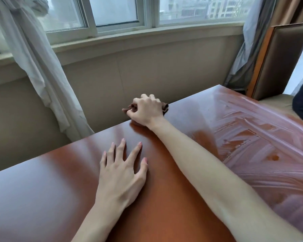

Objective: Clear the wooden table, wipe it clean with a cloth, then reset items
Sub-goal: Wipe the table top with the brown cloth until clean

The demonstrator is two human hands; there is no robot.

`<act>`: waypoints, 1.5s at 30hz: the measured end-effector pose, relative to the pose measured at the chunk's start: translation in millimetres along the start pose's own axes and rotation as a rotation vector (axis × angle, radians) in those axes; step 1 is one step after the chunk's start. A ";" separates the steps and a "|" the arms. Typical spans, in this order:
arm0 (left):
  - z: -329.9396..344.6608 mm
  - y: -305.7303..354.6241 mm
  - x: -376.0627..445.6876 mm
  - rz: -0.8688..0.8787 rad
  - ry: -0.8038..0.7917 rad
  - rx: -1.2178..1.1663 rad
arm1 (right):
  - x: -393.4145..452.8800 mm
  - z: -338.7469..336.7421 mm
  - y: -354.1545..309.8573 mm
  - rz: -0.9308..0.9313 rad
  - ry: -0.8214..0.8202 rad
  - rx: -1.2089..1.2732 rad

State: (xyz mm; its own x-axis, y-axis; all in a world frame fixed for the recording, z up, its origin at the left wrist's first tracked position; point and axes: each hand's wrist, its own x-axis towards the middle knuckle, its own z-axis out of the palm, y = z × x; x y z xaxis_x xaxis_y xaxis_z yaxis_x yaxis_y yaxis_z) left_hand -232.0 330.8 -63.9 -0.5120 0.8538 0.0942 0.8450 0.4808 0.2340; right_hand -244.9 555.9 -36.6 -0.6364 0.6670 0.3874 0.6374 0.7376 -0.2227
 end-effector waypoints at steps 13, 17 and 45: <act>-2.1 0.4 -2.5 -0.003 -0.011 -0.014 | -25.4 -16.1 28.9 -0.230 -0.092 0.126; -4.1 0.3 -3.5 0.007 -0.018 -0.021 | -37.8 -43.6 72.8 0.223 0.045 0.045; 3.0 -2.5 1.5 0.007 0.011 0.005 | -18.8 -26.0 79.0 0.231 0.063 -0.048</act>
State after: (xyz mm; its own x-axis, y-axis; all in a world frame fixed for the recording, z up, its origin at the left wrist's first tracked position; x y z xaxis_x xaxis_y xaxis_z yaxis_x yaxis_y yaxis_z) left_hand -234.4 331.4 -67.3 -0.5075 0.8550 0.1067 0.8494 0.4756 0.2289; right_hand -171.3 599.0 -38.2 -0.4437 0.8084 0.3868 0.7840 0.5592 -0.2694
